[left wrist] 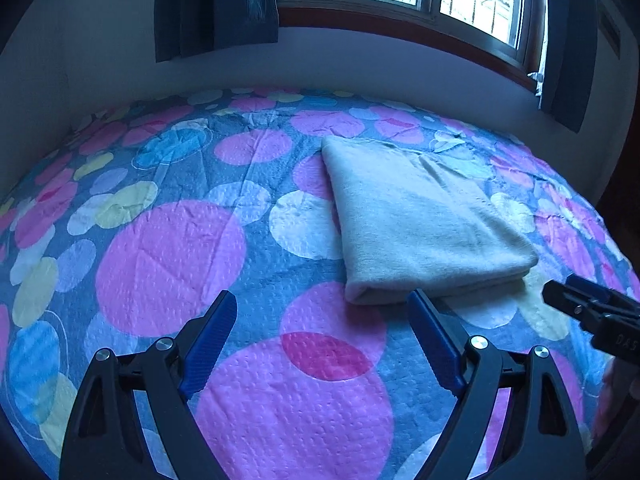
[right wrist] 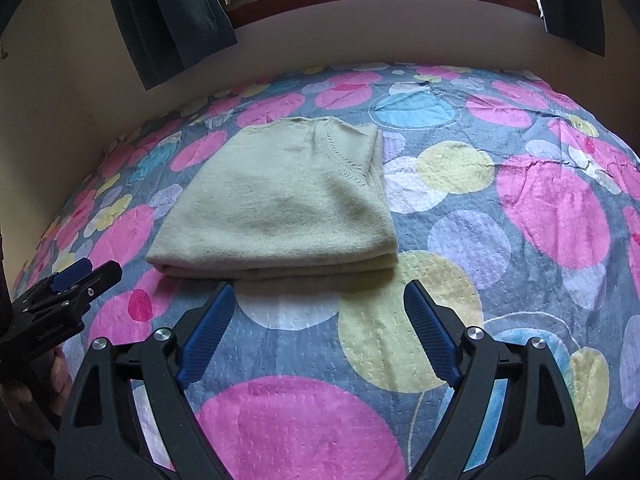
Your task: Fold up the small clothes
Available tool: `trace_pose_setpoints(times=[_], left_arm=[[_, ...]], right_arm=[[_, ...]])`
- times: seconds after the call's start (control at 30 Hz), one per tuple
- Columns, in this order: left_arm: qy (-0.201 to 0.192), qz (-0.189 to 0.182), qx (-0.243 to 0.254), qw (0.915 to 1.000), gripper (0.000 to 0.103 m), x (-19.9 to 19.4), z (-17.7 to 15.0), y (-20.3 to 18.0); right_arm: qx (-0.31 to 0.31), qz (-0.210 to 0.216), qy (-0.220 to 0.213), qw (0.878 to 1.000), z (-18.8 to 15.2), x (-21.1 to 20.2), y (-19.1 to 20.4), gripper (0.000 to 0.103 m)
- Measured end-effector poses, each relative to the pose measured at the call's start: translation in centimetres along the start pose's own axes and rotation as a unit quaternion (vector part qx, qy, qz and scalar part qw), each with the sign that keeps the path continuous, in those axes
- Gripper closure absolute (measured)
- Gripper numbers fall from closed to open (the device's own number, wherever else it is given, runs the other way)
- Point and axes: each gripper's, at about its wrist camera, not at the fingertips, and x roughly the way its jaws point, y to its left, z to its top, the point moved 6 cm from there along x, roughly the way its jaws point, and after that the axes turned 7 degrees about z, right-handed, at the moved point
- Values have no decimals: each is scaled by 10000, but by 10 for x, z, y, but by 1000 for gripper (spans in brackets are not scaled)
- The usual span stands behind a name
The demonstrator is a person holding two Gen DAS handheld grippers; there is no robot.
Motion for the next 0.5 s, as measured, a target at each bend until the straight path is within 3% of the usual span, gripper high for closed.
trace_pose_setpoints(times=[0.5], left_arm=[[49, 5, -36, 10000, 17, 2, -1, 0]], right_arm=[[9, -1, 43, 10000, -3, 3, 0, 17]])
